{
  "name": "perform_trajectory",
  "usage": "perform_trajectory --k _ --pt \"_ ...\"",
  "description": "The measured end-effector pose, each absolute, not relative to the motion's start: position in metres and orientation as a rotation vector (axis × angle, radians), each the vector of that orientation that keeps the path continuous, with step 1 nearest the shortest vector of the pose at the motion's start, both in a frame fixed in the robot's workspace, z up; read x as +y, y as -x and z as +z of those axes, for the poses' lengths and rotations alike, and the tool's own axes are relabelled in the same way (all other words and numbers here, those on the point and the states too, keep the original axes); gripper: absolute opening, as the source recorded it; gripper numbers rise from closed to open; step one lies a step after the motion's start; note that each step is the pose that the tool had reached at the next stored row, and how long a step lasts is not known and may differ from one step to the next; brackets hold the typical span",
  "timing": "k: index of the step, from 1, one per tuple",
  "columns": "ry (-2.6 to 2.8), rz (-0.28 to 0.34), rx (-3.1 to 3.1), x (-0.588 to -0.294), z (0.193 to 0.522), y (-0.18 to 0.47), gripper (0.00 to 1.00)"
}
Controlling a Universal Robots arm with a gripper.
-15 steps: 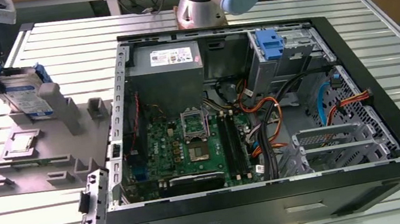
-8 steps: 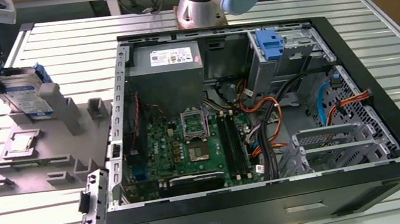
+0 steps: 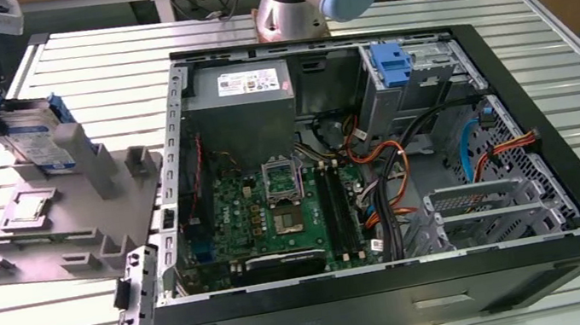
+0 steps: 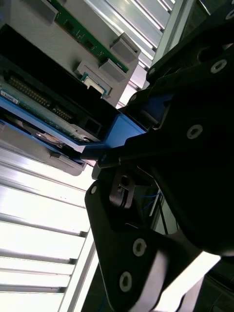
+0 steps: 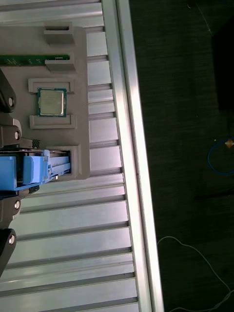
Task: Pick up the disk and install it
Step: 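Pick up the disk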
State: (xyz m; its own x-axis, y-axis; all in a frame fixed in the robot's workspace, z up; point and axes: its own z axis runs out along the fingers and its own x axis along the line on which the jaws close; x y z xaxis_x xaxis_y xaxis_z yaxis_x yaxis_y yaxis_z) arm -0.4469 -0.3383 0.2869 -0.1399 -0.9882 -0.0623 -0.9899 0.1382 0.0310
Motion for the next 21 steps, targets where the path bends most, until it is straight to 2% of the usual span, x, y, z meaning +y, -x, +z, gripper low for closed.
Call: perform_trajectory --k 21 --pt "2.111 0.101 2.291 -0.3383 0.2869 0.447 0.37"
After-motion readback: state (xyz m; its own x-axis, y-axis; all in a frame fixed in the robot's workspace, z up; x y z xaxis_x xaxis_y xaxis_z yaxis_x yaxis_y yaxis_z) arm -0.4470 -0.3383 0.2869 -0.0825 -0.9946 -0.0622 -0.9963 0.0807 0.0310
